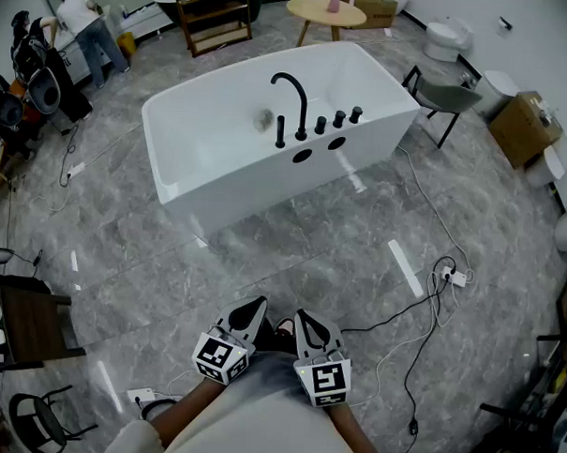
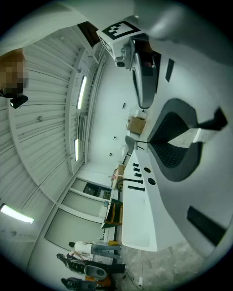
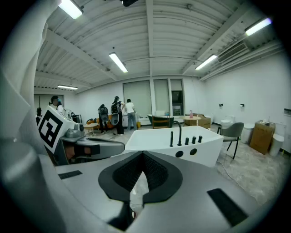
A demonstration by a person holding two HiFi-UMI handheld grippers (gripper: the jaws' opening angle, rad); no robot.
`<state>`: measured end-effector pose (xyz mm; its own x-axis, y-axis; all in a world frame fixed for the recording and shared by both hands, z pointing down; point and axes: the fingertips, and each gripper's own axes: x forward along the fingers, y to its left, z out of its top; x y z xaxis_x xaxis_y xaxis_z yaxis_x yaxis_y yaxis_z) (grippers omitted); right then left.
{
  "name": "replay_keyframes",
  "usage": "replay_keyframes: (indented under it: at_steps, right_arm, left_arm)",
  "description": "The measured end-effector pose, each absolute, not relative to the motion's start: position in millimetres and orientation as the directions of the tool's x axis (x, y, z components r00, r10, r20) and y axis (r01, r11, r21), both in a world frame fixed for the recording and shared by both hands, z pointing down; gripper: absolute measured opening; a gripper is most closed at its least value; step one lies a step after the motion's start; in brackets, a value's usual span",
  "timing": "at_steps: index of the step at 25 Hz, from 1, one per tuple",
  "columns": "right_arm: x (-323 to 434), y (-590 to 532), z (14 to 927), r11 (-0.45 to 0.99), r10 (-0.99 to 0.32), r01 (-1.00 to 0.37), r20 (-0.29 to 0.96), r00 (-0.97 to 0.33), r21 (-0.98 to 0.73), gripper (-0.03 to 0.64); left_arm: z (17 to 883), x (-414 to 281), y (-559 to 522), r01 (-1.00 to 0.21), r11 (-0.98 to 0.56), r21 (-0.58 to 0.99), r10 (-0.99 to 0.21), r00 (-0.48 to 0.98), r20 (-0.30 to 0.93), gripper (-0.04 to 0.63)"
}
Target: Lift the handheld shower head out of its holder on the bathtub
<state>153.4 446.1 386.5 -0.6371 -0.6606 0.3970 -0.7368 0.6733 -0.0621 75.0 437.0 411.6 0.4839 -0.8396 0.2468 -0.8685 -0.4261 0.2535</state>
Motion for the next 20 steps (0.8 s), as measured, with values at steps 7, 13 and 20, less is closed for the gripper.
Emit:
replay_keyframes:
  at_steps: [7,13,20]
  right_arm:
    - [143.7,439.8,381.5,0.674,-0.656,-0.734,0.391,-0.646,-0.082,0.018]
    - [142.5,427.8,372.8,0.624,-0.696,-0.77,0.352,-0.626,-0.135,0.019]
    - [140.8,426.5,375.9,0.584,-0.723,-0.795,0.34,-0.601,-0.164,0.02]
  left_arm:
    - [407.2,76.8,428.7,-0.861,-0.453,0.23,-0.827,0.503,0.252,0.006]
    - [408.4,79.9,411.5,-0.882,-0.421,0.213,-0.832,0.469,0.296,0.006]
    - [401.5,87.8,398.4,-0.909,-0.38,0.17,-0.852,0.416,0.318,0.006]
